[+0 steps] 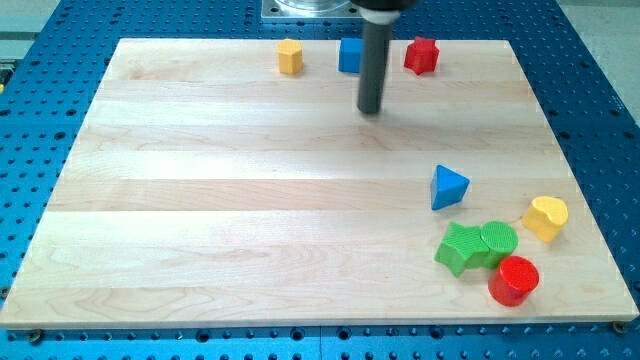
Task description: Place the triangle below the cube
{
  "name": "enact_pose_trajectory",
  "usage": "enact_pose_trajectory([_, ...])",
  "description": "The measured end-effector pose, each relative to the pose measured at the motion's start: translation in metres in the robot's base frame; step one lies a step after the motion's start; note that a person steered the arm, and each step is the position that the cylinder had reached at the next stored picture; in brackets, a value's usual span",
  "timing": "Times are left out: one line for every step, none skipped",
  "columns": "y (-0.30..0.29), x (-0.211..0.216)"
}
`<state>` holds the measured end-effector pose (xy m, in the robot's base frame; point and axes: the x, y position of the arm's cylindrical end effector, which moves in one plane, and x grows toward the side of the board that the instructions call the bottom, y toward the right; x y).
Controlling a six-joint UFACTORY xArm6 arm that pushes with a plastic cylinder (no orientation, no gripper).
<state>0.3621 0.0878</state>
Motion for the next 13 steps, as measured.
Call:
enact_pose_trajectory([0.071,0.021])
enact_pose_trajectory([0.103,0.026])
enact_pose_trajectory([0.138,0.078])
enact_pose_trajectory([0.103,0.147])
enact_pose_trajectory([0.062,0.13])
enact_pose_trajectory([0.037,0.063])
enact_pose_trajectory([0.012,-0.015])
enact_pose_trajectory([0.052,0.033])
enact_pose_trajectory([0.076,0.062])
enact_pose_trajectory([0.004,0.056])
enact_pose_trajectory([-0.039,0.056])
enact_pose_trajectory([-0.087,0.083])
enact_pose_trajectory([-0.102,0.074])
